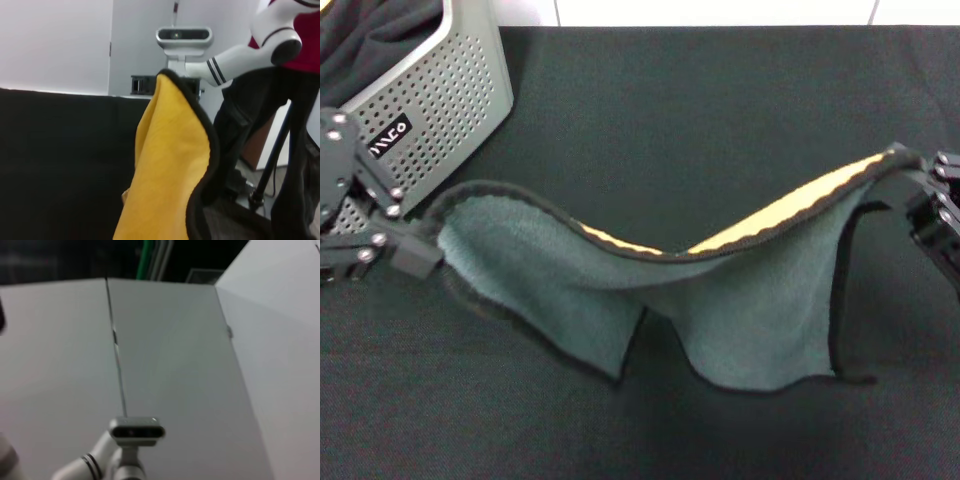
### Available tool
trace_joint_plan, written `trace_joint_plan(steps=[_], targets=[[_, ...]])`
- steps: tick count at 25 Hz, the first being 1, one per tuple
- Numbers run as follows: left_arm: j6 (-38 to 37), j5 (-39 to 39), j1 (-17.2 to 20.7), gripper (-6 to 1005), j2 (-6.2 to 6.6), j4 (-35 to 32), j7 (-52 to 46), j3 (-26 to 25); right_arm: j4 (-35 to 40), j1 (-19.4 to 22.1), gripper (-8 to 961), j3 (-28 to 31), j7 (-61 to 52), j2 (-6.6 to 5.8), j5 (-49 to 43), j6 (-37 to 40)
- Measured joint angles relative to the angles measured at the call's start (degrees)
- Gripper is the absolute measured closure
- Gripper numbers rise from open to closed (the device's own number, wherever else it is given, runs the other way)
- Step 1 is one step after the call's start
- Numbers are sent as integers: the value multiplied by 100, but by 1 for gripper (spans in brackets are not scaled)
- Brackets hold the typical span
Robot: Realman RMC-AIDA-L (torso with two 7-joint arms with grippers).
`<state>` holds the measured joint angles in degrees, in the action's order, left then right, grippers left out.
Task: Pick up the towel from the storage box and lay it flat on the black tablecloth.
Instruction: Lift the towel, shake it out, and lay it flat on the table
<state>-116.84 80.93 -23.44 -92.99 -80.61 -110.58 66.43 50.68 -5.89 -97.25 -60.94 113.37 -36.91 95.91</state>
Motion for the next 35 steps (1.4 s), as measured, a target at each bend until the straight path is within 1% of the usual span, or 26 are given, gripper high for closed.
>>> trace_joint_plan(steps=[2, 6, 8, 9, 10, 11, 12, 13, 14, 15, 16, 17, 19, 20, 22, 23, 24, 25, 26, 27, 32, 35], targets=[[-2, -74, 64, 990, 79, -239, -148, -19, -3, 15, 869, 7, -164, 24, -2, 181], [-5, -319, 105, 990, 338, -566, -553, -31, -14, 23, 867, 14, -526, 39, 32, 432], [-6, -328, 103, 989, 387, -679, -696, -49, -57, 26, 866, 20, -636, 49, 84, 430], [-6, -251, 83, 989, 382, -725, -753, -78, -117, 19, 865, 25, -655, 53, 109, 384], [-1, -112, 40, 989, 338, -713, -762, -111, -250, -32, 865, 48, -672, 65, 145, 279], [5, 117, -33, 989, 237, -662, -752, -172, -388, -91, 864, 79, -675, 75, 175, 179], [11, 446, -125, 989, 98, -564, -713, -230, -614, -213, 864, 135, -668, 91, 193, -34], [18, 835, -252, 989, -79, -428, -643, -327, -841, -336, 863, 198, -646, 104, 201, -229], [25, 1284, -434, 989, -305, -242, -544, -449, -1046, -471, 863, 261, -619, 117, 204, -425], [32, 1668, -567, 989, -466, -88, -457, -550, -1326, -636, 862, 320, -554, 130, 205, -650], [46, 2267, -806, 989, -728, 158, -304, -731, -1592, -812, 862, 370, -485, 142, 204, -843], [72, 2797, -1024, 989, -957, 383, -179, -910, -1857, -1023, 861, 402, -414, 149, 205, -1014], [268, 3836, -1426, 989, -1352, 765, 94, -1232, -2291, -1428, 860, 439, -279, 163, 191, -1372], [427, 4316, -1624, 988, -1532, 961, 224, -1362, -2463, -1606, 860, 453, -229, 170, 182, -1523], [809, 5144, -1969, 988, -1817, 1328, 395, -1469, -2728, -1926, 859, 465, -58, 187, 164, -1869], [972, 5392, -2071, 988, -1899, 1436, 419, -1471, -2800, -2053, 858, 461, 53, 193, 162, -2085], [1150, 5607, -2169, 988, -1978, 1559, 430, -1456, -2849, -2268, 858, 439, 222, 201, 142, -2464], [1283, 5747, -2231, 988, -2026, 1630, 432, -1451, -2849, -2268, 857, 439, 222, 201, 142, -2464], [1416, 5809, -2263, 988, -2054, 1657, 426, -1450, -2860, -2364, 856, 428, 288, 204, 112, -2633], [1561, 5855, -2284, 988, -2076, 1671, 403, -1449, -2873, -2458, 856, 427, 322, 204, 63, -2775], [2166, 5957, -2266, 987, -2105, 1658, 271, -1451, -2879, -2838, 853, 448, 459, 204, -275, -3507], [2435, 6185, -2247, 987, -2181, 1678, 262, -1453, -2874, -2980, 852, 441, 545, 204, -396, -3834]])
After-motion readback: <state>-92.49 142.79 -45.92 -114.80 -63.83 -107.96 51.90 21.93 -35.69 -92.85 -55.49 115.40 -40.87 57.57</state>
